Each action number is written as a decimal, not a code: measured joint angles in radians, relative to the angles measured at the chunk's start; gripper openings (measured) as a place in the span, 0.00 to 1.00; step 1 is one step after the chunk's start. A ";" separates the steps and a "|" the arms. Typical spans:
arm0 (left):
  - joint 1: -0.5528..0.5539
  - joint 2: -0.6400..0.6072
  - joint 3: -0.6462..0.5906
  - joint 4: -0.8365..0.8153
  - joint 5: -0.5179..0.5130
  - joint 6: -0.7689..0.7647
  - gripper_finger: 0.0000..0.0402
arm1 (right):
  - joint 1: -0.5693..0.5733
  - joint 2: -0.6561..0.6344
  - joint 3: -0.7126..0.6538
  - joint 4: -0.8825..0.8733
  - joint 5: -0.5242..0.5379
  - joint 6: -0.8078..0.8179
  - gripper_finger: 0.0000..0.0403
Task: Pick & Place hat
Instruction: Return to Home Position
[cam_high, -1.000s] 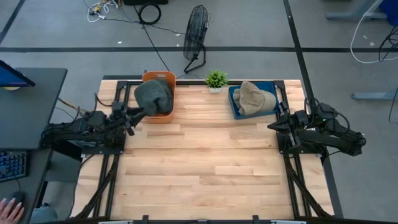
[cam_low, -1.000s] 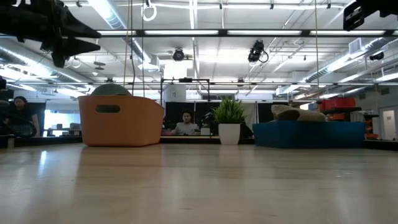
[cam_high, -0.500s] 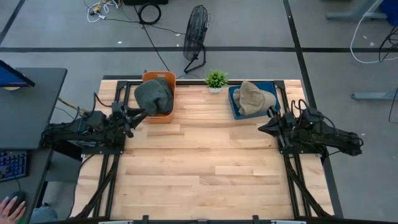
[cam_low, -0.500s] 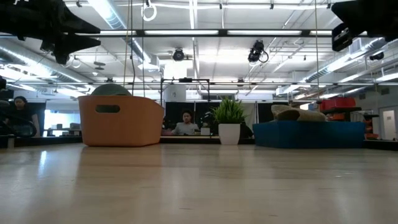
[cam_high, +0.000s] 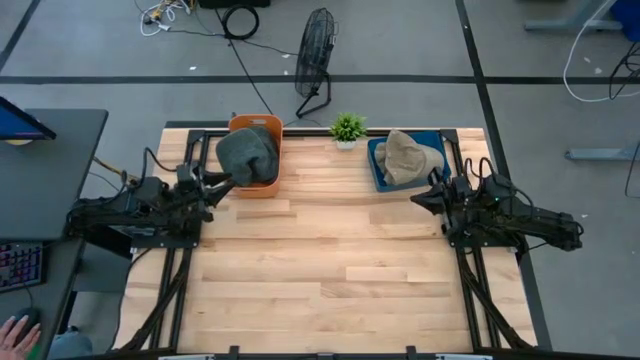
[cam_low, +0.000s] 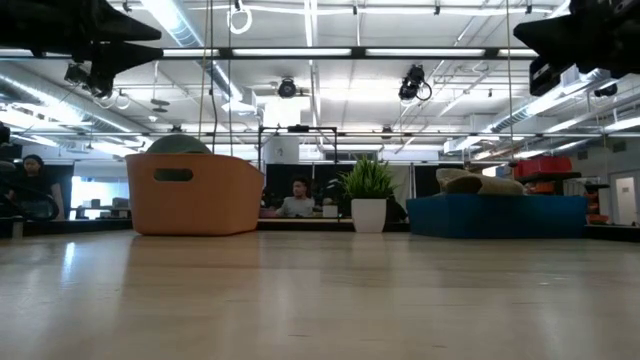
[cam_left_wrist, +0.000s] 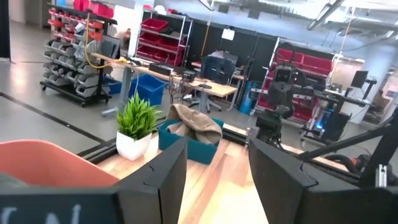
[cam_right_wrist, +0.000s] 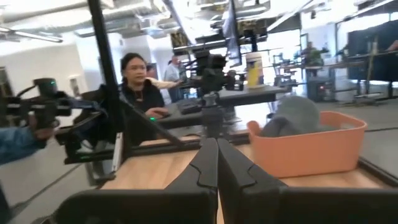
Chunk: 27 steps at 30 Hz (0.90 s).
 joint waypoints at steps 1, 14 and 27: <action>0.000 0.000 -0.004 0.009 0.001 0.004 0.44 | 0.000 0.000 0.000 0.003 0.003 -0.001 0.00; 0.000 -0.002 -0.264 0.346 0.053 0.010 0.44 | 0.000 0.000 0.000 -0.008 -0.024 -0.008 0.00; 0.000 0.000 -0.277 0.288 0.060 0.004 0.44 | 0.000 0.000 -0.129 0.111 -0.032 0.031 0.00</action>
